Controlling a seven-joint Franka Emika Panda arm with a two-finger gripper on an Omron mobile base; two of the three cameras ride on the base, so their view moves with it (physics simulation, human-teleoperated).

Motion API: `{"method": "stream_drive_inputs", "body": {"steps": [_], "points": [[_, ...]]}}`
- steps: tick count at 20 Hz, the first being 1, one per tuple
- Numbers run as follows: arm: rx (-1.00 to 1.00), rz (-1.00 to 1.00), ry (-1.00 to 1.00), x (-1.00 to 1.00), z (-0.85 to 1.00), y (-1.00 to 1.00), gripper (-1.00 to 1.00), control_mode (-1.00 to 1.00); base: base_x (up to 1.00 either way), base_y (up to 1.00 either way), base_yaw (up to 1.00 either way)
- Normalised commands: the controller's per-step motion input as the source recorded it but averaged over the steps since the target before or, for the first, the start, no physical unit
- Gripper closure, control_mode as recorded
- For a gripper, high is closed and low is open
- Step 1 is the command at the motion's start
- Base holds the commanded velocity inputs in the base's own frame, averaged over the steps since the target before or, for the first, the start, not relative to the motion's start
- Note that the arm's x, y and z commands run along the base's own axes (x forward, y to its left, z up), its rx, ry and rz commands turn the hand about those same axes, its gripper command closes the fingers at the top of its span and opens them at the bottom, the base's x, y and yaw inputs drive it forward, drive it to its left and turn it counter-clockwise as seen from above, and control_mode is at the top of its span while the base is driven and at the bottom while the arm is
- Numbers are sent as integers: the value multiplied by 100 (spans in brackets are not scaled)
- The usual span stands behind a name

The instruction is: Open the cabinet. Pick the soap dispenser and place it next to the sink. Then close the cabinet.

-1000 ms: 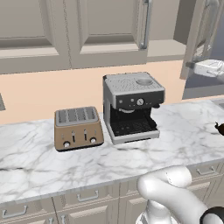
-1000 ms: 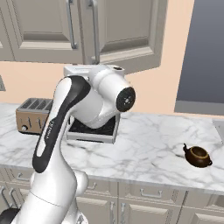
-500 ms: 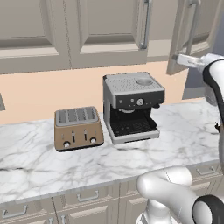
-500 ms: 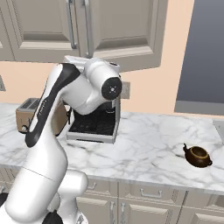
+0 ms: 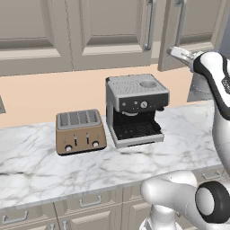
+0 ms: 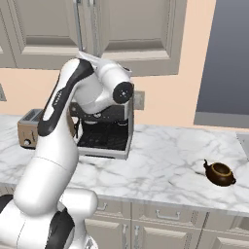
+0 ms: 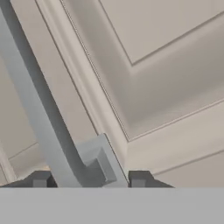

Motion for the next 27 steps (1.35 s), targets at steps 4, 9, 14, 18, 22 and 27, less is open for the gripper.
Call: {"method": "stream_drive_inputs", "body": {"steps": [4,9,14,18,22,27], "points": [[12,-9,0,71,-3,0,-100,-100,0,0,0],[10,-9,0,47,0,0,-100,-100,0,0,0],[9,-6,0,42,0,0,-100,-100,0,0,0],[3,-1,0,28,-3,0,-100,-100,0,0,0],[0,0,0,20,-5,0,-100,-100,0,0,0],[0,0,1,3,0,0,-100,-100,0,0,0]]}}
